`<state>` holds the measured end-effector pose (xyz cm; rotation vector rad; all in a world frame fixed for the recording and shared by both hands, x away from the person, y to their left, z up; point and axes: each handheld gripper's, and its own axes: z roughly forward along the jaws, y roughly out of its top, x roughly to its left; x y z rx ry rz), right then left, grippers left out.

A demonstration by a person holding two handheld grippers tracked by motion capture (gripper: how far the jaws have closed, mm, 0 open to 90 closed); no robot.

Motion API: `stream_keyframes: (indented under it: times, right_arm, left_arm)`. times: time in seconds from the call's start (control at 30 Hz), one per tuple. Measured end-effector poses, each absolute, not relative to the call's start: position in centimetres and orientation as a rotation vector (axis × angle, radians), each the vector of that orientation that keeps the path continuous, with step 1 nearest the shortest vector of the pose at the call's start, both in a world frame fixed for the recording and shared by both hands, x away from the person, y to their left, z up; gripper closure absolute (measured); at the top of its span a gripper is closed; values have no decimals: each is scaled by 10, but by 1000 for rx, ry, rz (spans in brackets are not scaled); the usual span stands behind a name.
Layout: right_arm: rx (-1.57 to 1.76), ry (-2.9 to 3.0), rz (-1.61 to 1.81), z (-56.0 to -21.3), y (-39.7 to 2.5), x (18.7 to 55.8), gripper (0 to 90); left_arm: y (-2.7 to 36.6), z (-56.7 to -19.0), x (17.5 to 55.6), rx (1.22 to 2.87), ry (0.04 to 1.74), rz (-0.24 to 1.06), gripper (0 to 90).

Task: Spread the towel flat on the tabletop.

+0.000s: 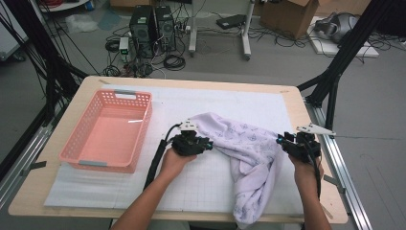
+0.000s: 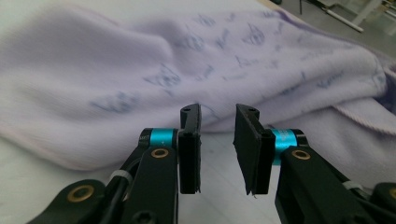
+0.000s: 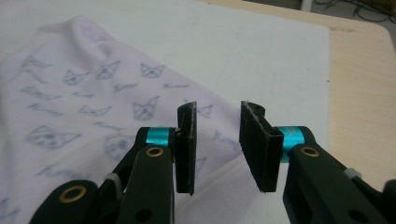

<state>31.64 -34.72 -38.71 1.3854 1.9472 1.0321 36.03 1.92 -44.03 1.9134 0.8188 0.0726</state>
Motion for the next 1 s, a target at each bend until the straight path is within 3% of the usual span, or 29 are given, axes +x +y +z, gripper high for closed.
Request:
stream_keyframes:
  times: [0.1,0.23,0.33,0.4,0.47,0.5,0.57,0.6,0.87,1.0]
  right_arm:
    - [1351,1965,1051,-388,-341,307,651]
    - [1316,1981,1039,-390,-337,296,650]
    - [1315,1973,1054,-393,-339,290,647]
    - [1321,1974,1065,-397,-341,287,645]
    - [1331,1971,1076,-401,-342,284,645]
    - [1337,1976,1080,-403,-343,283,645]
    - [1338,1988,1078,-407,-343,282,649]
    - [1338,1989,1081,-408,-343,282,649]
    - [1341,1997,1101,-409,-342,283,650]
    - [1318,2035,1106,-410,-333,287,650]
  left_arm:
    - [3,-450,354,1947,795,9,681]
    - [-26,-453,346,1951,768,-48,572]
    - [-48,-452,344,1952,777,-54,452]
    - [-60,-452,342,1958,781,-25,426]
    - [-69,-453,342,1974,790,17,475]
    - [-71,-453,342,1962,799,24,546]
    - [-73,-453,342,1970,802,41,808]
    - [-72,-452,343,1963,803,47,856]
    - [-21,-436,359,1898,858,131,875]
    - [24,-425,371,1818,958,270,878]
